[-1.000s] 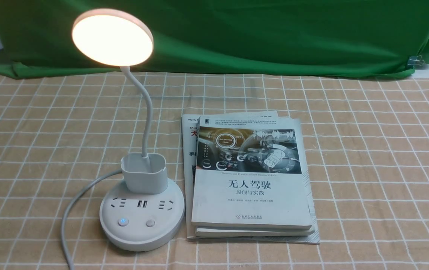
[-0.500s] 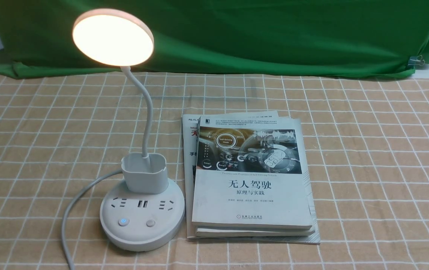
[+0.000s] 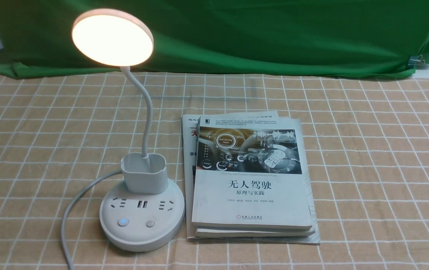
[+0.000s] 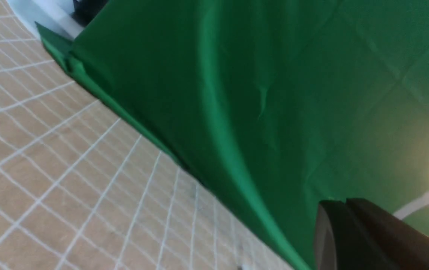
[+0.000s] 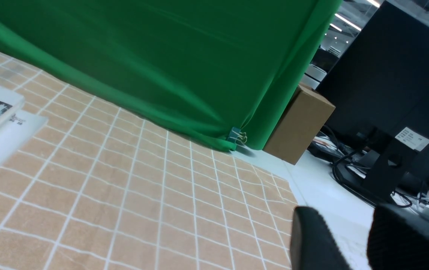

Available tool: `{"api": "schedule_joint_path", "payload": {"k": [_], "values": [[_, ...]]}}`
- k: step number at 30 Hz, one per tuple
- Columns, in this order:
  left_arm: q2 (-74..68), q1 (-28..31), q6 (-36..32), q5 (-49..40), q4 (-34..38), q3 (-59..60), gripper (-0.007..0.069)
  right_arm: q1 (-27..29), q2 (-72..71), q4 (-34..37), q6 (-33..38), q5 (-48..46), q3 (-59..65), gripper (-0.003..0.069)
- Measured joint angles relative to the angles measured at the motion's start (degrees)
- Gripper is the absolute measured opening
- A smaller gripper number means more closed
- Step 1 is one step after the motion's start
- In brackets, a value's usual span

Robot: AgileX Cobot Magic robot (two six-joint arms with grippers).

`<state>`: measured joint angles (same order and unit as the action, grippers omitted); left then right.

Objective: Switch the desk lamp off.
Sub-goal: Use the left arm to press the button switch on the lamp holder

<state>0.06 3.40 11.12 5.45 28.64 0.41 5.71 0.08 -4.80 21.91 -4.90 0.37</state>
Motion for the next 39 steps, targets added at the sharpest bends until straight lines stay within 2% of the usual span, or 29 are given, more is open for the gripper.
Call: {"api": "schedule_joint_path", "payload": {"k": [5, 9, 12, 16, 19, 21, 22, 27, 29, 34, 39], "values": [[-0.09, -0.14, -0.13, -1.84, 0.09, -0.08, 0.0006, 0.0, 0.0, 0.0, 0.0, 0.0, 0.0, 0.0242], [-4.76, -0.14, -1.87, -14.43, -2.6, -6.38, 0.0006, 0.0, 0.0, 0.0, 0.0, 0.0, 0.0, 0.0242], [-13.89, -0.14, -4.59, -27.39, -7.65, -16.03, 0.0006, 0.0, 0.0, 0.0, 0.0, 0.0, 0.0, 0.0242], [-28.68, -0.14, -12.44, -44.49, -10.92, -29.17, 0.0006, 0.0, 0.0, 0.0, 0.0, 0.0, 0.0, 0.0242], [-41.0, -0.14, -18.64, -53.37, -11.02, -35.94, 0.0006, 0.0, 0.0, 0.0, 0.0, 0.0, 0.0, 0.0242], [-44.81, -0.14, -20.91, -55.72, -10.8, -38.03, 0.0006, 0.0, 0.0, 0.0, 0.0, 0.0, 0.0, 0.0242], [-51.08, -0.96, -22.71, -57.24, -10.46, -40.05, 0.0006, 0.0, 0.0, 0.0, 0.0, 0.0, 0.0, 0.0242], [-63.91, -9.17, -25.28, -57.15, -10.41, -43.4, 0.0006, 0.0, 0.0, 0.0, 0.0, 0.0, 0.0, 0.0242], [-69.56, -16.07, -24.99, -57.11, -10.53, -45.85, 0.0006, 0.0, 0.0, 0.0, 0.0, 0.0, 0.0, 0.0242], [-79.81, -27.74, -21.29, -57.85, -13.62, -52.98, 0.0006, 0.0, 0.0, 0.0, 0.0, 0.0, 0.0, 0.0242], [-90.02, -32.28, -19.25, -61.43, -17.91, -61.64, 0.0006, 0.0, 0.0, 0.0, 0.0, 0.0, 0.0, 0.0242]]}}
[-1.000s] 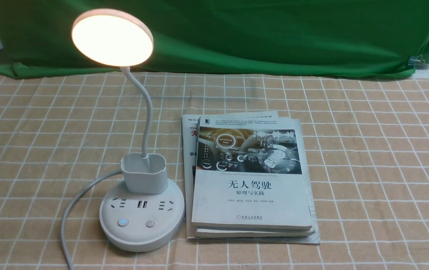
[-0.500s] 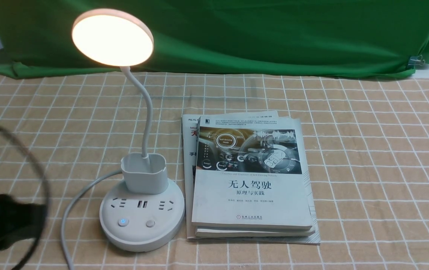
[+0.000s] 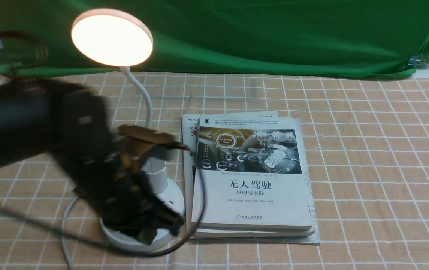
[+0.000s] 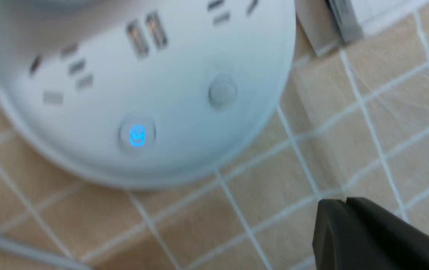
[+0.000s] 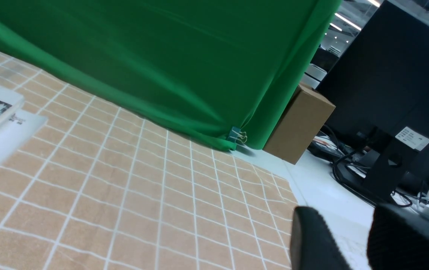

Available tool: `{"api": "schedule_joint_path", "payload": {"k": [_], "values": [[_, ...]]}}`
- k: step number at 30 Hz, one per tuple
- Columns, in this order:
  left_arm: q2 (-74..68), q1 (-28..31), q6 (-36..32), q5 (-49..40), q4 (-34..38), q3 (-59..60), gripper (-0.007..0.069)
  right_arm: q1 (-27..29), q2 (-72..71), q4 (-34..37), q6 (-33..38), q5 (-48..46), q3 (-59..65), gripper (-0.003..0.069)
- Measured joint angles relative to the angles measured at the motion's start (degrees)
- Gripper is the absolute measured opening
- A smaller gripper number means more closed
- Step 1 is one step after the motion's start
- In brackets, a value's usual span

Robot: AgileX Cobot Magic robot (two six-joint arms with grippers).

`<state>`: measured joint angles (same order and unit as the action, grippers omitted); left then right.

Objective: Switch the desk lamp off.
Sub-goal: Use the left arm to press the button switch on the lamp holder

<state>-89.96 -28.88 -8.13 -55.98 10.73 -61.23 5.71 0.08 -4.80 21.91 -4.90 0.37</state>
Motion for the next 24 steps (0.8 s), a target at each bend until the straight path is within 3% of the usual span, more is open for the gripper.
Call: {"api": "schedule_joint_path", "payload": {"k": [12, 24], "values": [[-5.79, -0.09, 1.55, -1.09, -7.58, -3.6, 0.0006, 0.0, 0.0, 0.0, 0.0, 0.0, 0.0, 0.0242], [-7.54, 1.4, 1.71, 2.48, -6.21, -3.65, 0.0006, 0.0, 0.0, 0.0, 0.0, 0.0, 0.0, 0.0242]]}}
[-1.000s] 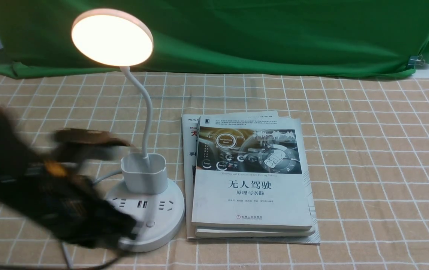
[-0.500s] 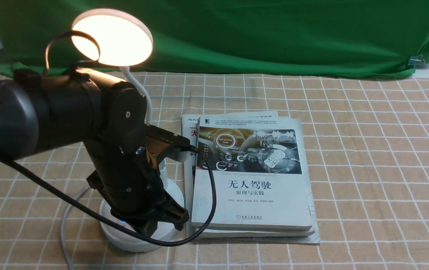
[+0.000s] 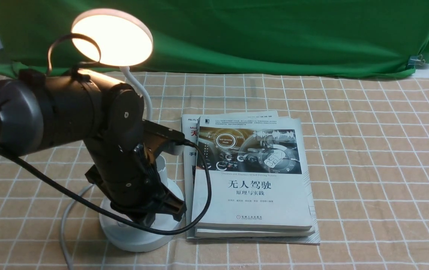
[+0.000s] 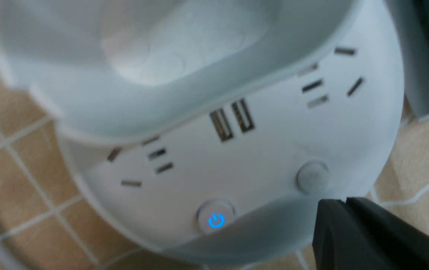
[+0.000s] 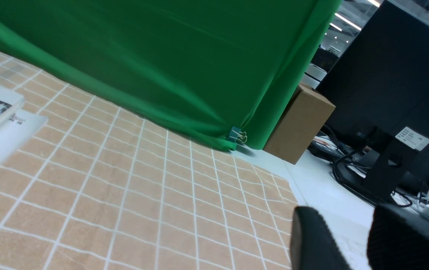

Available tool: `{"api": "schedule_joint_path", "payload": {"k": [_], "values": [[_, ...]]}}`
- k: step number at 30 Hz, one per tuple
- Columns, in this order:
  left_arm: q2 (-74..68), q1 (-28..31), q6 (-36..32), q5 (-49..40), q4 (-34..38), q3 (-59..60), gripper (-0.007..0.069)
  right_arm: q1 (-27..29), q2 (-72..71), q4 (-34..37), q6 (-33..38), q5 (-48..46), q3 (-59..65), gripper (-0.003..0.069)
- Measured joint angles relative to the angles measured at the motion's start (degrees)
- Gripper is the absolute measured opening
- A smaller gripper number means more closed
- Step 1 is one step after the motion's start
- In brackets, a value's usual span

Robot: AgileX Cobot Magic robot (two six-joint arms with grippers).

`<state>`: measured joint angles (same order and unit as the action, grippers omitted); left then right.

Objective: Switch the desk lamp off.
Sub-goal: Use the left arm to press the button switch on the lamp holder

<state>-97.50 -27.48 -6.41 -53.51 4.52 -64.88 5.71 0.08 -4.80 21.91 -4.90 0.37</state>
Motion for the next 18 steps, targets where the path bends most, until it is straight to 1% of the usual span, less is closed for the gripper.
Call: {"api": "schedule_joint_path", "payload": {"k": [7, 18], "values": [[-1.84, -0.05, 0.0, 1.07, -0.01, 0.0, 0.0006, 0.0, 0.0, 0.0, 0.0, 0.0, 0.0, 0.0242], [-3.73, -0.05, -0.11, 0.38, 0.18, -0.52, 0.0006, 0.0, 0.0, 0.0, 0.0, 0.0, 0.0, 0.0242]]}}
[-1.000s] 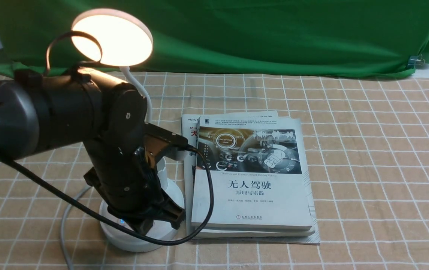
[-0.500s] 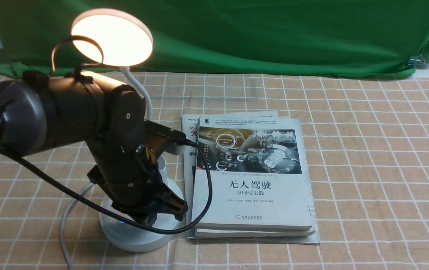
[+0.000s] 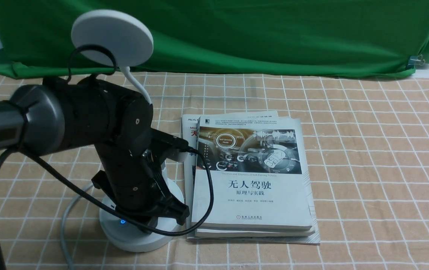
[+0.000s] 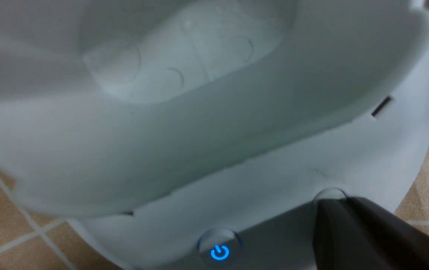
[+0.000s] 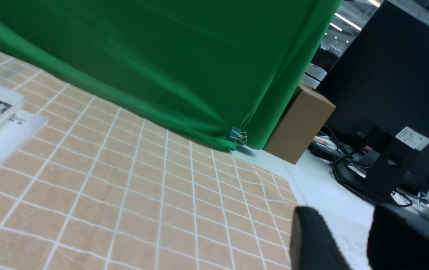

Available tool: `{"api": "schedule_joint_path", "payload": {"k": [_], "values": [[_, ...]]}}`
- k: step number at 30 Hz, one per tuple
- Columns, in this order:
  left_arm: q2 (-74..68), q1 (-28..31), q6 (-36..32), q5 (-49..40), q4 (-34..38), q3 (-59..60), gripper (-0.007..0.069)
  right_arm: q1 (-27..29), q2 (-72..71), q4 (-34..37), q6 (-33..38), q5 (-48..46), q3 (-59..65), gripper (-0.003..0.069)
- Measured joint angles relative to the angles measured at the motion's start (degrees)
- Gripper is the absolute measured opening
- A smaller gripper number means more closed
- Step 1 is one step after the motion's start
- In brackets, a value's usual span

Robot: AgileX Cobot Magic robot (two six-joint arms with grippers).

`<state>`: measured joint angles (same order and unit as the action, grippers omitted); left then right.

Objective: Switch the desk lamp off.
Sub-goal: Use the left arm to press the button switch on the lamp holder

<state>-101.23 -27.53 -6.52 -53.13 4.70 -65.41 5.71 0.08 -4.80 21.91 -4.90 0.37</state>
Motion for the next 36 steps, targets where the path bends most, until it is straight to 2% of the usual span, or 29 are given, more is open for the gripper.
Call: {"api": "schedule_joint_path", "payload": {"k": [18, 24, 36], "values": [[0.83, 0.0, 0.17, -1.42, 0.2, -0.91, 0.0006, 0.0, 0.0, 0.0, 0.0, 0.0, 0.0, 0.0242], [3.17, 0.0, 0.95, -2.62, 2.39, -0.99, 0.0006, 0.0, 0.0, 0.0, 0.0, 0.0, 0.0, 0.0242], [0.94, 0.0, 1.01, -0.93, 2.52, -0.99, 0.0006, 0.0, 0.0, 0.0, 0.0, 0.0, 0.0, 0.0242]]}}
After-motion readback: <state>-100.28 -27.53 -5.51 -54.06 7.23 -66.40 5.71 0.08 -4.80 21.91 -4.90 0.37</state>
